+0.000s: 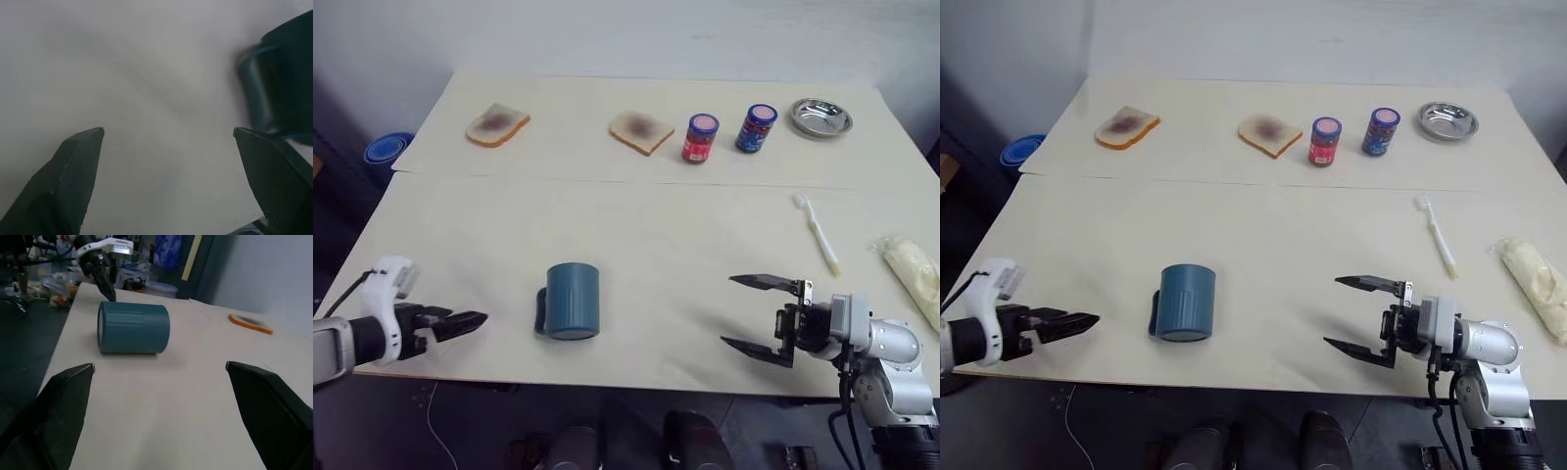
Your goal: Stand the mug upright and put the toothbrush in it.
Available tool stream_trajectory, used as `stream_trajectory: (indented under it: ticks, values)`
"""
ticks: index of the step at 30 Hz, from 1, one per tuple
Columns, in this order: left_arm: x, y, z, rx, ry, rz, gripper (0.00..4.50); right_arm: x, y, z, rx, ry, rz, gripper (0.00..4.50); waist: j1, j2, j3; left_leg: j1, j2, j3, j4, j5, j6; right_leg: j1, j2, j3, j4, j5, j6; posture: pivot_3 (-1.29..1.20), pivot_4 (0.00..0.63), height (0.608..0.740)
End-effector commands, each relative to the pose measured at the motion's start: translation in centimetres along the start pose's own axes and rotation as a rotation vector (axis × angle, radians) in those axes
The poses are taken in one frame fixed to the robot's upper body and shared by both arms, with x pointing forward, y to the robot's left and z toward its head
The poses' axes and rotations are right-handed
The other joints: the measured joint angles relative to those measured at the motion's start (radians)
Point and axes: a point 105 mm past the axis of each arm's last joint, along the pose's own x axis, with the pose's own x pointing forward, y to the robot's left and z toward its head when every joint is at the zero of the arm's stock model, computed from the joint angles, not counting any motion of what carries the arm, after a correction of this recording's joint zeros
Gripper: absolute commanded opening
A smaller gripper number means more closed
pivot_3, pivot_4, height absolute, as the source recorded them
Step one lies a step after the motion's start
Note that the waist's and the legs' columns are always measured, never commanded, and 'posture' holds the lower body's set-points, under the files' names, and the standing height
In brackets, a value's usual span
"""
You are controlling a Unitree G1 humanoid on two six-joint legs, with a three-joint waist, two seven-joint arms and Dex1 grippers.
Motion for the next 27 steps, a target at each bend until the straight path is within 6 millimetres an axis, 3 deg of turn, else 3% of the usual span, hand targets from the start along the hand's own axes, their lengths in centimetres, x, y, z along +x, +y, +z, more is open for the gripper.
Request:
stream_trajectory:
  ticks: [1, 4, 9, 13, 25, 27]
  values:
    - [1.9, -1.7, 1.0, 0.025, -0.031, -0.042, 4.5, -0.2, 0.2, 0.3, -0.016, 0.004, 0.001, 4.47, -0.001, 0.0, 0.0, 0.0, 0.0, 0.0, 0.0, 0.0, 0.0, 0.0, 0.0, 0.0, 0.0, 0.0, 0.0, 0.0, 0.15, 0.74]
    - [4.1, -3.0, 1.1, 0.029, -0.018, -0.078, 4.5, -0.2, 0.1, 0.3, -0.023, 0.007, -0.014, 4.47, -0.002, 0.0, 0.0, 0.0, 0.0, 0.0, 0.0, 0.0, 0.0, 0.0, 0.001, 0.0, 0.0, 0.0, 0.0, 0.0, 0.15, 0.74]
    - [7.3, -2.8, 0.5, 0.001, 0.042, 0.004, 4.5, 0.4, -0.2, 0.7, -0.037, -0.009, -0.047, 4.47, -0.002, 0.002, -0.002, 0.001, 0.0, 0.001, 0.001, 0.001, -0.001, 0.0, 0.001, 0.0, 0.001, 0.0, 0.0, 0.0, 0.15, 0.74]
    - [9.0, -4.1, 0.2, 0.042, 0.109, -0.031, 3.74, 1.1, -0.4, 1.1, -0.043, -0.022, -0.073, 4.5, 0.014, 0.004, -0.003, 0.006, -0.001, 0.001, 0.001, 0.001, -0.001, 0.005, 0.001, -0.001, 0.001, 0.0, 0.0, 0.0, 0.15, 0.74]
    - [10.8, -6.2, -0.9, 0.084, 0.232, -0.154, 0.11, 1.8, -0.9, 1.3, -0.058, -0.03, -0.131, 4.5, 0.02, 0.006, -0.005, 0.008, -0.001, -0.003, 0.0, 0.001, -0.001, 0.012, 0.002, -0.002, -0.005, 0.0, 0.0, 0.0, 0.15, 0.74]
    - [10.9, -6.3, 0.5, 0.094, 0.149, -0.158, 0.02, 1.7, -0.9, 1.2, -0.058, -0.021, -0.143, 4.5, 0.021, 0.006, -0.005, 0.008, -0.001, -0.003, 0.0, 0.001, -0.001, 0.012, 0.001, -0.002, -0.005, 0.0, 0.0, 0.0, 0.15, 0.74]
